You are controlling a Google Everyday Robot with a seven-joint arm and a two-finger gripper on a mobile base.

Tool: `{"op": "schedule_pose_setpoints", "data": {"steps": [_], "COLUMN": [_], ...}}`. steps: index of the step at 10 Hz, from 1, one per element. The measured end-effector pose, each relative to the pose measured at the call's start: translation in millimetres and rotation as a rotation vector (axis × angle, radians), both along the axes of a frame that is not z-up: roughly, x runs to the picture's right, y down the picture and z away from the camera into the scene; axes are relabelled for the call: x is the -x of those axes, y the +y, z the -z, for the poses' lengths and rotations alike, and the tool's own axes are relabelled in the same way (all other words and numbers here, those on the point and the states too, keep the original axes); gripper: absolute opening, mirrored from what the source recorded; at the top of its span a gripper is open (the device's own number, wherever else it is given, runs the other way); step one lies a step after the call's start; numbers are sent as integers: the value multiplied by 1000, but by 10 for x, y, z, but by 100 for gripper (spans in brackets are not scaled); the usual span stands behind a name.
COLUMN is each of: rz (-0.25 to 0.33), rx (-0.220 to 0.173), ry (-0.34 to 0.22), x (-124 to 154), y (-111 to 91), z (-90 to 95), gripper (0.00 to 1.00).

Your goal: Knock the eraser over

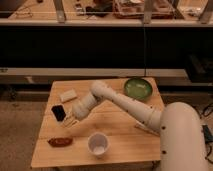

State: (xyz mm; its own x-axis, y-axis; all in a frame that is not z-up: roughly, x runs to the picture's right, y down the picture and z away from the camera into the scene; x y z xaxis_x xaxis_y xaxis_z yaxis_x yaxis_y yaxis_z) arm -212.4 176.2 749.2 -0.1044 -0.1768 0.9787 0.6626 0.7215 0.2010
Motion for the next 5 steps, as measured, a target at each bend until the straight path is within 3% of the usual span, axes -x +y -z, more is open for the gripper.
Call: {"op": "schedule_pose_setpoints", "data": {"steps": [5], "rz": [-1], "rx": [26], "ry": [39], "x": [149], "y": [-66], "z": [-246], "gripper": [0]}}
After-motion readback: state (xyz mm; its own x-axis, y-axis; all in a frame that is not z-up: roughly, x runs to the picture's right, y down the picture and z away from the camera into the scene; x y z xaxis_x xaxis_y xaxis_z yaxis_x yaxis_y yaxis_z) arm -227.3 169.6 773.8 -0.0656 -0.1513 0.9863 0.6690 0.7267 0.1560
